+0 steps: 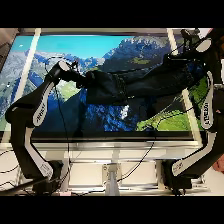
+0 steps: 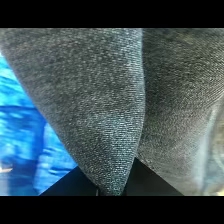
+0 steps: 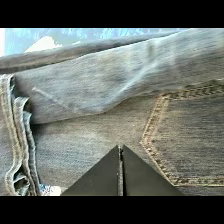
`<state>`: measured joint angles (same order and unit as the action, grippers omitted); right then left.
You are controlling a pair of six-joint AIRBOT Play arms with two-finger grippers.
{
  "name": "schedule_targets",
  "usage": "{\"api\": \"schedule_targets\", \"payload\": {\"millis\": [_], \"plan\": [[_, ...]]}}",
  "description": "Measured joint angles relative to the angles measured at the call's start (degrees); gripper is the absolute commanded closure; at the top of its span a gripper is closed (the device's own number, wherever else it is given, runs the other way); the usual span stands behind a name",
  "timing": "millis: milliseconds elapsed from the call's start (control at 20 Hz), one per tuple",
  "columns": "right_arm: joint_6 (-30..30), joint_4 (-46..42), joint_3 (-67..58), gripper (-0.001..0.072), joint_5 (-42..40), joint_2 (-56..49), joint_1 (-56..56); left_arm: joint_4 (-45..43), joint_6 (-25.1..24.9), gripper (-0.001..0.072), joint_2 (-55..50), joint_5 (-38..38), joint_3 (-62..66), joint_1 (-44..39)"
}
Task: Fold the clothes and pants, and hang the long-sleeved shirts on hangers.
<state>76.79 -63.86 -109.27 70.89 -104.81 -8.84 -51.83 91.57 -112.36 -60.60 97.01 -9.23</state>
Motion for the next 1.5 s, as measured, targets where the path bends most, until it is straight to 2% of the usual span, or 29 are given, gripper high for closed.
{"api": "schedule_targets", "payload": {"millis": [300,500,650,750,1000,1300,1500], "plan": [[-1.20,3.74,0.00,0.0670,-0.28,-0.76,2.14,-7.69,9.81,0.0669,11.37,0.11,0.00,-1.09],[-1.40,4.81,0.76,0.0670,-1.01,-2.25,7.72,-9.92,13.31,0.0669,19.23,-0.33,0.00,-0.15],[-0.90,4.74,1.22,0.0670,-2.01,-3.06,12.87,-10.47,14.32,0.0668,23.37,-0.31,0.00,1.70],[1.95,5.01,1.36,0.0670,-4.46,-3.32,16.57,-10.69,14.56,0.0668,25.27,-0.31,0.00,3.43],[10.80,5.18,1.46,0.0671,-16.26,-3.54,26.21,-10.93,14.71,0.0668,27.82,-0.90,0.00,7.67],[16.90,-0.66,1.46,0.0672,-28.17,-3.91,33.77,-10.84,12.50,0.0668,31.71,-7.52,0.00,13.53],[22.86,-2.27,1.51,0.0672,-30.75,-5.86,34.69,-3.82,12.09,0.0668,32.54,-6.32,0.00,12.81]]}}
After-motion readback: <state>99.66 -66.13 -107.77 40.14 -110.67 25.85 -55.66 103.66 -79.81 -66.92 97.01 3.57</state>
